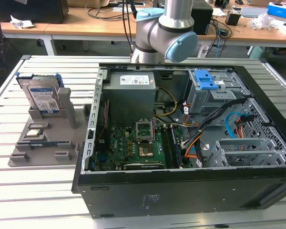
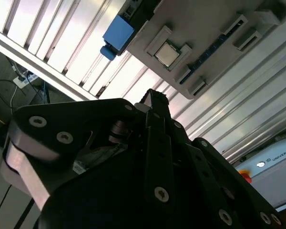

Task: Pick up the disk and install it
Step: 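Pick up the disk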

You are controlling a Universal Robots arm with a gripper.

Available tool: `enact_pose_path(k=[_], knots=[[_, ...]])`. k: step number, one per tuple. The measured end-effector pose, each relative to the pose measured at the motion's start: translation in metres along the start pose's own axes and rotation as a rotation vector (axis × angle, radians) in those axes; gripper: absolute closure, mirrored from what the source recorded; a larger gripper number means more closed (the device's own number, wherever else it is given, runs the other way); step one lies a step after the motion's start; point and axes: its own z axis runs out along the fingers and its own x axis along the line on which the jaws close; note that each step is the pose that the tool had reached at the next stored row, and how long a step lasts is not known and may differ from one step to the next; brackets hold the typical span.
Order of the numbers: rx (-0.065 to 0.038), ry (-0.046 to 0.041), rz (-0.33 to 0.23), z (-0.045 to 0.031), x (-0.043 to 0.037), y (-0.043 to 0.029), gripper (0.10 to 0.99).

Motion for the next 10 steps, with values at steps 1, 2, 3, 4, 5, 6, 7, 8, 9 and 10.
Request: enact_pose_path(k=[1,2,3,4,5,6,7,8,9,10], knots=[[0.000,0.0001,-0.002,0.0000,0.0000,0.0000,0.980],[0.000,0.0001,-0.002,0.0000,0.0000,0.0000,0.980],[0.000,0.0001,-0.002,0.0000,0.0000,0.0000,0.980],[0.000,0.0001,0.000,0.0000,0.0000,0.0000,0.980],[0.000,-0.0003,0.008,0.0000,0.0000,0.0000,0.980],[0.001,-0.0013,0.035,0.0001,-0.0001,0.0000,0.980],[0.001,-0.0019,0.053,0.0002,-0.0001,0.0000,0.980],[0.001,-0.0024,0.068,0.0003,0.0000,0.0000,0.980],[0.002,-0.0034,0.092,0.0004,0.0000,0.0000,0.980],[0.003,-0.0045,0.118,0.0007,0.0000,0.0000,0.980]])
